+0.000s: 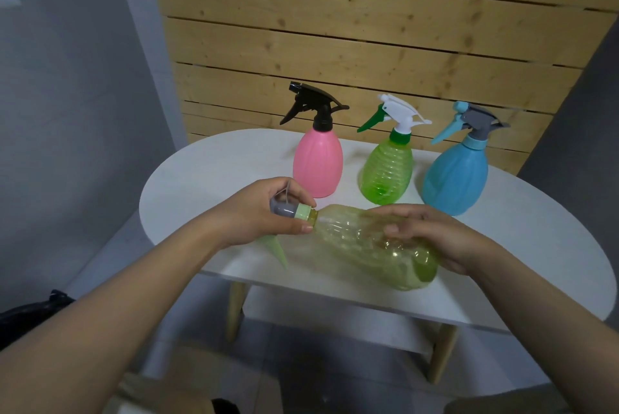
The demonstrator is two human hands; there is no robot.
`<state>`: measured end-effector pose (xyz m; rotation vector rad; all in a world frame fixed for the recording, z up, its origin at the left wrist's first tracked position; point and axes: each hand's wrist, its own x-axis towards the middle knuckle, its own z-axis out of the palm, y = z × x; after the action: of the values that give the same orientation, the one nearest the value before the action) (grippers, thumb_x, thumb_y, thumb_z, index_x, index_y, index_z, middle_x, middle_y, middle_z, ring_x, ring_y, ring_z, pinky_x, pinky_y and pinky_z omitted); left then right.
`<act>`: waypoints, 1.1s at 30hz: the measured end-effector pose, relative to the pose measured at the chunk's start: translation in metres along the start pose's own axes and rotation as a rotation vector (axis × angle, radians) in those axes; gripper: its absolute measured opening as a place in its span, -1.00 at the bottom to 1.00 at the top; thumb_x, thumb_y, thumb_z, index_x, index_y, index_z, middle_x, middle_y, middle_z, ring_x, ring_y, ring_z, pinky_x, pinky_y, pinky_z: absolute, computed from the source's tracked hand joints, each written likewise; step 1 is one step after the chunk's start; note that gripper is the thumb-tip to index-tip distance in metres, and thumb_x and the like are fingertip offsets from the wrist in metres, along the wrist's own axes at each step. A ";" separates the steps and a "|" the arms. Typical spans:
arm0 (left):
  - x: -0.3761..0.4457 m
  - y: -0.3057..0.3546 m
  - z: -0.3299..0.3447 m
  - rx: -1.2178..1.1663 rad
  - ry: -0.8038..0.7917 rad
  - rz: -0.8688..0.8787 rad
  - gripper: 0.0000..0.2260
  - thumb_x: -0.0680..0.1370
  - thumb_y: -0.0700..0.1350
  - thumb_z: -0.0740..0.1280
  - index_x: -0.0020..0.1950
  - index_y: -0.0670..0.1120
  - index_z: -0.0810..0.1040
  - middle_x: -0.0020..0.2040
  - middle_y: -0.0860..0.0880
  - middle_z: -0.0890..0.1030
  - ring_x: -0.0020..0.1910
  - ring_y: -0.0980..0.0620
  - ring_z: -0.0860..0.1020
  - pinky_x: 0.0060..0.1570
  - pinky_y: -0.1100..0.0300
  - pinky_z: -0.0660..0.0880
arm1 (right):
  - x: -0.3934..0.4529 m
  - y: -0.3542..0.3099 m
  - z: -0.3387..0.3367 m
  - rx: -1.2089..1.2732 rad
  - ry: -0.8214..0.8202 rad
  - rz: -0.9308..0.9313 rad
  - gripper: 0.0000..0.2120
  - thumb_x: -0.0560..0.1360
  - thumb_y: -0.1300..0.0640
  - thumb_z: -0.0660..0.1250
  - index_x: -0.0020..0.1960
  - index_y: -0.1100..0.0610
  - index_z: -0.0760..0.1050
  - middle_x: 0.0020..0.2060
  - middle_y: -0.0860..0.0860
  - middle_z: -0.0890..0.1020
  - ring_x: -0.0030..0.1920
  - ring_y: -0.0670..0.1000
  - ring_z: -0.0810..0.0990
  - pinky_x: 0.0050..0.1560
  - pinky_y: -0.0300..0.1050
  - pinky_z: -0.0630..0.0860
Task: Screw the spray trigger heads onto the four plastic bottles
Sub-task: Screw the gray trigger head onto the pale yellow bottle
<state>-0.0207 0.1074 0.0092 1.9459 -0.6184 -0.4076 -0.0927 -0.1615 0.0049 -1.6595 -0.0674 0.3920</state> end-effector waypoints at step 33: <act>-0.002 -0.011 -0.013 -0.184 0.180 -0.094 -0.83 0.40 -0.17 0.46 -0.06 -0.02 0.58 -0.42 0.26 0.57 -0.51 0.26 0.45 -0.55 0.40 0.35 | 0.000 -0.007 -0.006 -0.072 0.287 -0.013 -0.28 0.14 -0.31 0.41 0.17 0.10 0.55 -0.09 0.19 0.71 -0.17 0.21 0.71 -0.29 -0.06 0.64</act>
<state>-0.0124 0.1219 0.0052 1.8150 -0.3616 -0.3306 -0.0897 -0.1668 0.0125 -1.7706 0.1232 0.1399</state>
